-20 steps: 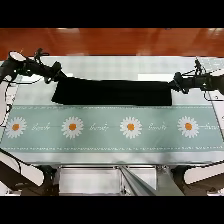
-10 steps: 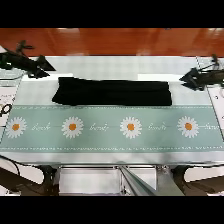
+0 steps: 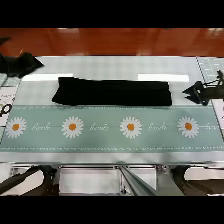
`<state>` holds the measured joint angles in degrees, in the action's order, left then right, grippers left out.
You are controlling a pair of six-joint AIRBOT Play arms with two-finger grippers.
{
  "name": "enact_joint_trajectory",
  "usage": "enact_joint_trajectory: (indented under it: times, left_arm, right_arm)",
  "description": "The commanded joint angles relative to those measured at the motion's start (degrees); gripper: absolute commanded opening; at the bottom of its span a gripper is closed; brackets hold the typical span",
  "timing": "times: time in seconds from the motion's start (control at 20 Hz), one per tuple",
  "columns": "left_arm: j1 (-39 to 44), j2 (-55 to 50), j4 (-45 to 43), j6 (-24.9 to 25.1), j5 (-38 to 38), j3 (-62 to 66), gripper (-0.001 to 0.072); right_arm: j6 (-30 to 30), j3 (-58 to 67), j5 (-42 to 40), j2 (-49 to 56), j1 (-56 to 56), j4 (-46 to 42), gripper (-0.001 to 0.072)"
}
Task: Fold the shirts.
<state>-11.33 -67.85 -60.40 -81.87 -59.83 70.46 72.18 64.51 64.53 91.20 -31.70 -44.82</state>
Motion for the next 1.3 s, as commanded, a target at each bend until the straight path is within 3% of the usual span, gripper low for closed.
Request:
enact_joint_trajectory:
  times: [0.0, 0.15, 0.9, 0.95, 1.05, 1.25]
  left_arm:
    - [4.6, 6.5, 0.0, 0.2, 4.7, -9.7, 0.0504]
    - [6.6, 6.2, 0.0, -2.0, 4.8, -10.3, 0.0504]
    - [7.7, 6.1, 0.4, -1.9, 5.2, -10.3, 0.0504]
    - [7.7, 6.1, 0.4, -2.0, 5.3, -10.3, 0.0504]
    - [7.7, 6.1, 0.4, -2.0, 5.3, -10.3, 0.0504]
    - [7.7, 6.1, 0.4, -1.8, 5.3, -10.3, 0.0503]
  right_arm:
    - [-4.0, -2.0, -1.1, 4.5, 2.4, 8.3, 0.042]
    - [-4.5, -0.8, -0.7, 8.3, 4.2, 10.4, 0.0421]
    - [-1.3, 3.4, -2.5, 11.3, 12.9, 11.9, 0.0413]
    - [-1.3, 3.4, -2.6, 11.3, 13.3, 11.9, 0.0378]
    - [-3.9, 3.4, -2.5, 11.2, 14.1, 12.3, 0.003]
    - [-5.5, 3.4, 0.2, 9.7, 13.5, 13.6, 0.0026]
